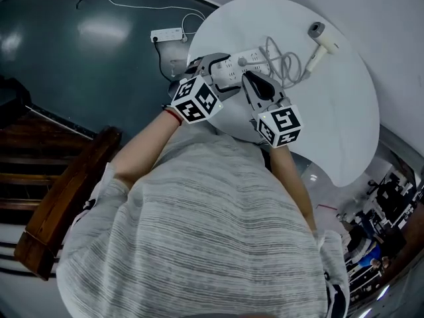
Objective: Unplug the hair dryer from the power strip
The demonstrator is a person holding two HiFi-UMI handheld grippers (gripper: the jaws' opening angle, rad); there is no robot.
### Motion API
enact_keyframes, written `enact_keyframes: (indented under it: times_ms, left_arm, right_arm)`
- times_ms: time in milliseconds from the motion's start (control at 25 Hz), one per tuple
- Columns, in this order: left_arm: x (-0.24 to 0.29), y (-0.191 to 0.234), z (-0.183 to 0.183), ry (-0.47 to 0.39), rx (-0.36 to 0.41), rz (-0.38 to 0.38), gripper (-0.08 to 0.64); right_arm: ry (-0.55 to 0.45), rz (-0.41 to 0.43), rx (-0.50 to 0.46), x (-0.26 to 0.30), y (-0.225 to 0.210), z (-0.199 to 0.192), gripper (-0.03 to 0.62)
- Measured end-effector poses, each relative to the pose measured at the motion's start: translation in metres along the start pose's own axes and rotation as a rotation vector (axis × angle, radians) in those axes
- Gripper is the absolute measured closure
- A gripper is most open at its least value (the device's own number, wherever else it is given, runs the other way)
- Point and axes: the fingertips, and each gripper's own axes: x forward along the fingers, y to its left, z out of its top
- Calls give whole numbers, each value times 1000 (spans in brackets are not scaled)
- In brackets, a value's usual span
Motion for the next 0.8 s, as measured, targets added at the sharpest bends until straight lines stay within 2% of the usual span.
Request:
enact_keyframes:
  times_ms: [120, 440, 800]
  left_arm:
    - [9, 6, 0, 15, 26, 20, 153]
    - [31, 8, -9, 85, 71, 1, 109]
    - [55, 6, -29, 170, 84, -8, 97]
  right_arm:
    - [8, -4, 5, 0, -3, -2, 563]
    - [32, -16, 11, -1, -10, -6, 563]
    - [60, -27, 6, 0, -16, -13, 563]
